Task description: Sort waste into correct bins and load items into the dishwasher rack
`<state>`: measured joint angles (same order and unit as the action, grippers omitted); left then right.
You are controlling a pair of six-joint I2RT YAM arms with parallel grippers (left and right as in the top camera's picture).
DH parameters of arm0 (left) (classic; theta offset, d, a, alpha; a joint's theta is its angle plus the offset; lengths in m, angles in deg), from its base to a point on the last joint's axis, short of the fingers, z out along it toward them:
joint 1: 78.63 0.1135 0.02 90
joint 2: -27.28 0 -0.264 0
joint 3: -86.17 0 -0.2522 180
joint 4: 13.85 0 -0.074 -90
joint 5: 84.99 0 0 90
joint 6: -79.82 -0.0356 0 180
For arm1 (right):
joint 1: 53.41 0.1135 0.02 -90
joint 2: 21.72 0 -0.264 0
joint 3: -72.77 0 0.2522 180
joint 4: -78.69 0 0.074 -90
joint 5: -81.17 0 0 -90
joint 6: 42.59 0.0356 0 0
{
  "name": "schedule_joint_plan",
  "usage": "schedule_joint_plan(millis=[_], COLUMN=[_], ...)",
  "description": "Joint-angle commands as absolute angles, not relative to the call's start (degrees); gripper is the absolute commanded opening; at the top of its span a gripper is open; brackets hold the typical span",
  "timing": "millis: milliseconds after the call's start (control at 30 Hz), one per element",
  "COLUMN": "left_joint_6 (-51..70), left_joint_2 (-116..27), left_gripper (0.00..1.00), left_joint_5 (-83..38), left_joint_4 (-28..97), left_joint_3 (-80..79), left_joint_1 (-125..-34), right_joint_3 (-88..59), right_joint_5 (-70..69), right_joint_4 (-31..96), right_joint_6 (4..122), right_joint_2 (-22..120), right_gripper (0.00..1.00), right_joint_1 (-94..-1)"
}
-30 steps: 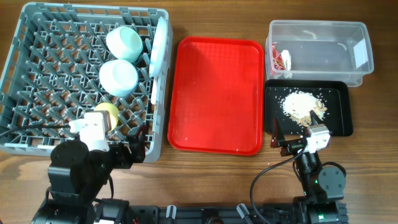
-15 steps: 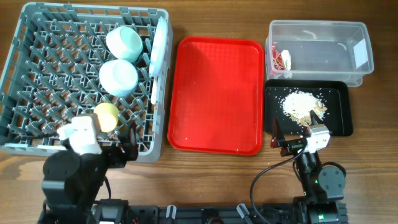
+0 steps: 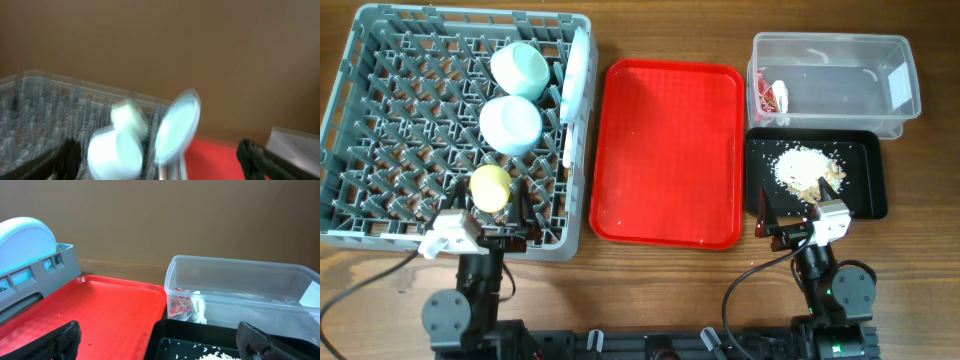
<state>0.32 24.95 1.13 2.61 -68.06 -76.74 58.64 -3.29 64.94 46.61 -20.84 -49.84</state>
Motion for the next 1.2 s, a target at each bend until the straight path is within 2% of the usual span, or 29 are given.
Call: schedule_joint_plan(millis=[0,233,633,1167], left_joint_6=[-0.8,-0.8,-0.8,-0.8], left_joint_2=[27.1,27.1,27.1,26.9], left_gripper=[1.0,1.0,1.0,1.0], left_joint_5=[2.1,2.1,2.0,2.1], left_joint_4=[-6.5,-8.3,4.2,4.1], left_joint_3=[-74.2,-79.4,-79.8,-79.8], left_joint_1=[-76.4,-76.4,-76.4,-76.4], right_joint_3=[58.7,58.7,58.7,58.7], right_joint_5=[-3.0,-3.0,-3.0,-3.0], right_joint_4=[65.2,65.2,65.2,65.2], right_joint_6=[45.9,45.9,45.9,45.9], right_joint_2=[-21.5,-21.5,-21.4,-21.1], right_gripper=[1.0,1.0,1.0,1.0], right_joint_1=[-49.6,-49.6,-49.6,-49.6])
